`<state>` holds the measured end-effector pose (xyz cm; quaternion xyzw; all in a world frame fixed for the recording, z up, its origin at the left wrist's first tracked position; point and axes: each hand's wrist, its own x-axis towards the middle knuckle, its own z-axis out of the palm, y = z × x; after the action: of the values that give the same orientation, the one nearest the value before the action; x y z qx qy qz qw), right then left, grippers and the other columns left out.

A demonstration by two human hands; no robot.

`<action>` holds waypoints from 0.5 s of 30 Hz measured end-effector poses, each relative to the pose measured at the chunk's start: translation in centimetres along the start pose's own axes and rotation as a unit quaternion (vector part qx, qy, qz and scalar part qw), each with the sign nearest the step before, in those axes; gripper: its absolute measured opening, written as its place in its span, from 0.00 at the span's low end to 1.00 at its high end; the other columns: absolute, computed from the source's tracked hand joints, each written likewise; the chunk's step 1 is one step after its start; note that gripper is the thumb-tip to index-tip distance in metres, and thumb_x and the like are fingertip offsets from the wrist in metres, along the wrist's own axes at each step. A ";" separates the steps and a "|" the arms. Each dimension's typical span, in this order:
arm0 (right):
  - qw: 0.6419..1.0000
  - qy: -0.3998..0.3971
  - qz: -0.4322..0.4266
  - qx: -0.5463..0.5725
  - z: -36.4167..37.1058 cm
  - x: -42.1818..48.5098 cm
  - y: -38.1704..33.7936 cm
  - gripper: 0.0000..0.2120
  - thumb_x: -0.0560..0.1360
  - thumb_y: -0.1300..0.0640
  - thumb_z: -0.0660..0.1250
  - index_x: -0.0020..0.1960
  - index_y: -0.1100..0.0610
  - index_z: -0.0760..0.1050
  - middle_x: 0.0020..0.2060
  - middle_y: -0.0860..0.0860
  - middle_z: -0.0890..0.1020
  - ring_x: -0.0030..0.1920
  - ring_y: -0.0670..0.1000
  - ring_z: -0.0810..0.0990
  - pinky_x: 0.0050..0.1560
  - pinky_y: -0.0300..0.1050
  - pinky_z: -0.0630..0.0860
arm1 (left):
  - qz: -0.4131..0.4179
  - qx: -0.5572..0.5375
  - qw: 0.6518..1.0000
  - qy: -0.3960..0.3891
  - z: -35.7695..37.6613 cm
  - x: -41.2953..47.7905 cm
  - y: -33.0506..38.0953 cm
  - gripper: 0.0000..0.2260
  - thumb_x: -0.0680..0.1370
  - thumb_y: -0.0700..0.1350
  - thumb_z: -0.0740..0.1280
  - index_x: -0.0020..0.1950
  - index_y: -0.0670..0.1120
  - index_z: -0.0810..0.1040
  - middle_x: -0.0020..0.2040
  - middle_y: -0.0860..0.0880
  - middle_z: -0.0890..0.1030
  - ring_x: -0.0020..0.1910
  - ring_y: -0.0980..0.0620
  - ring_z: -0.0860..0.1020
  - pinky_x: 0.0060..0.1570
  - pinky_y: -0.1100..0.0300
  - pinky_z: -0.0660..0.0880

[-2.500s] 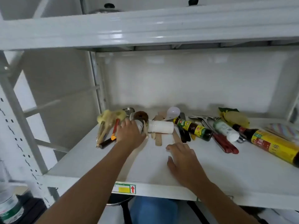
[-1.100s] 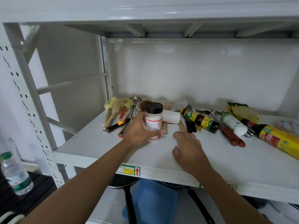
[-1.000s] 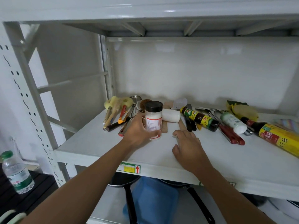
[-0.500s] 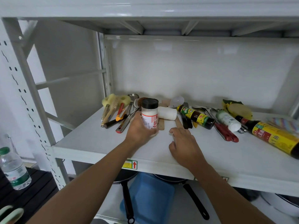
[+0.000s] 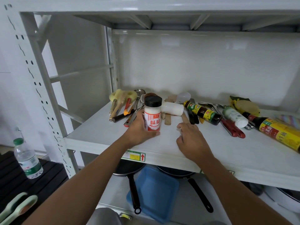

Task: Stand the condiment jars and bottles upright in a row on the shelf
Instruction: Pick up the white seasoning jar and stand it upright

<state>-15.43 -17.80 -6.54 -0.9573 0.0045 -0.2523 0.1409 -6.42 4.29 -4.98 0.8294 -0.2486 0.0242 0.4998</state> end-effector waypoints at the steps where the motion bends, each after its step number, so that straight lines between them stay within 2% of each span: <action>1: 1.000 0.000 0.003 0.004 0.0 0.0 -0.1 0.19 0.78 0.58 0.62 0.68 0.53 0.72 0.60 0.50 0.78 0.57 0.51 0.73 0.55 0.48 0.73 | -0.005 -0.005 1.000 -0.003 -0.2 -0.1 -0.3 0.42 0.70 0.46 0.83 0.76 0.52 0.60 0.58 0.64 0.74 0.56 0.65 0.76 0.53 0.70 0.75; 4: 1.000 0.004 0.004 0.010 0.1 -0.2 -0.3 0.19 0.77 0.59 0.62 0.67 0.53 0.73 0.60 0.49 0.78 0.56 0.50 0.72 0.54 0.47 0.73 | -0.006 0.005 1.000 -0.018 -1.1 -0.3 -1.1 0.39 0.72 0.47 0.83 0.74 0.54 0.62 0.61 0.59 0.76 0.58 0.62 0.77 0.56 0.66 0.77; 6: 1.000 0.005 0.002 0.011 0.0 -0.2 -0.2 0.18 0.77 0.59 0.62 0.67 0.54 0.73 0.59 0.49 0.78 0.56 0.50 0.72 0.53 0.48 0.73 | 0.003 0.013 0.999 -0.035 -1.9 -0.4 -1.5 0.41 0.71 0.50 0.83 0.77 0.53 0.63 0.65 0.58 0.77 0.62 0.59 0.77 0.59 0.63 0.76; 8: 1.000 0.007 0.002 0.012 -0.1 -0.2 -0.1 0.18 0.77 0.60 0.62 0.67 0.54 0.73 0.57 0.50 0.78 0.55 0.50 0.72 0.52 0.48 0.74 | 0.004 0.013 0.998 -0.054 -2.6 -0.5 -1.8 0.42 0.71 0.51 0.82 0.79 0.54 0.63 0.67 0.58 0.77 0.65 0.58 0.77 0.60 0.64 0.75; 12: 1.000 0.009 0.001 0.010 -0.1 -0.3 -0.3 0.18 0.77 0.60 0.62 0.66 0.54 0.73 0.55 0.50 0.78 0.54 0.50 0.72 0.50 0.47 0.73 | 0.006 0.005 0.998 -0.069 -3.3 -0.8 -2.4 0.37 0.73 0.47 0.81 0.75 0.57 0.64 0.65 0.61 0.77 0.64 0.60 0.77 0.57 0.70 0.73; 15: 1.000 0.011 -0.001 0.009 -0.2 -0.4 -0.3 0.18 0.76 0.60 0.62 0.66 0.55 0.73 0.54 0.50 0.78 0.54 0.51 0.73 0.50 0.50 0.75 | 0.009 0.002 0.998 -0.069 -3.2 -0.8 -2.5 0.38 0.73 0.46 0.81 0.77 0.55 0.65 0.66 0.60 0.78 0.65 0.59 0.77 0.58 0.68 0.74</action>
<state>-15.86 -17.54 -6.49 -0.9532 0.0029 -0.2630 0.1489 -5.34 8.23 -5.65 0.8276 -0.2902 -0.0283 0.4796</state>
